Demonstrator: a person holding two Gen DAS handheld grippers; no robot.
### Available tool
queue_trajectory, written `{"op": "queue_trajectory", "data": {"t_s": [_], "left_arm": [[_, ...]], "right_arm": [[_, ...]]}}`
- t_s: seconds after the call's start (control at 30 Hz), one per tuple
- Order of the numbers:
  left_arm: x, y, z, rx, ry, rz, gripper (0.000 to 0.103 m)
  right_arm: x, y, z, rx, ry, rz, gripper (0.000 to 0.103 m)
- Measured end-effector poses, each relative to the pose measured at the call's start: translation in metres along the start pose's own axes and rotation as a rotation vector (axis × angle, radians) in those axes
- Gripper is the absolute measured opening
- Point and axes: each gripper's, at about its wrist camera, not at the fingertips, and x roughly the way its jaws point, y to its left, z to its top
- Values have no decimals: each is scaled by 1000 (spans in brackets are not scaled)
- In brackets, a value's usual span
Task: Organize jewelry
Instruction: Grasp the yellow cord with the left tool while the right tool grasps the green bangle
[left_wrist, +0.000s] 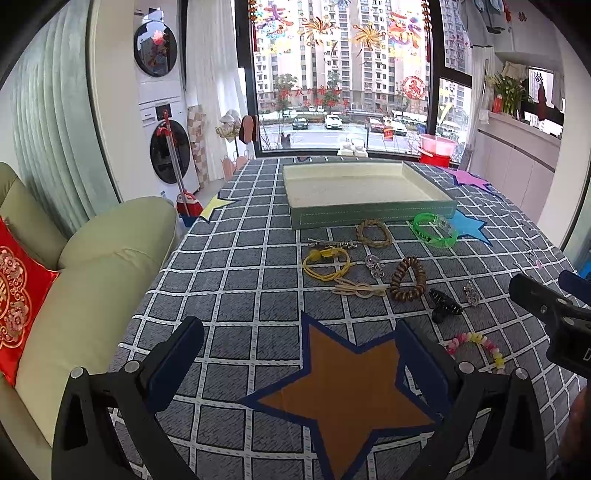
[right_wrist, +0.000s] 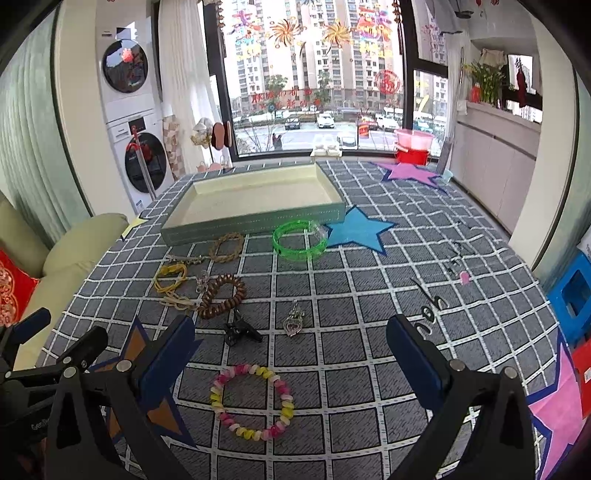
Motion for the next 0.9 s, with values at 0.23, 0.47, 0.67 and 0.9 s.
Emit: {"op": "queue_trajectory", "data": {"t_s": [0.23, 0.47, 0.67, 0.9], "left_arm": [[39, 18, 19, -1, 109, -51, 103], [86, 24, 55, 62, 157, -127, 103], [127, 26, 73, 62, 226, -168, 102], [148, 18, 75, 105, 279, -198, 93]], "right_arm": [[23, -19, 6, 36, 116, 37, 103], [58, -31, 41, -2, 219, -19, 103], [95, -47, 72, 81, 290, 11, 103], [138, -55, 91, 92, 332, -25, 103]]}}
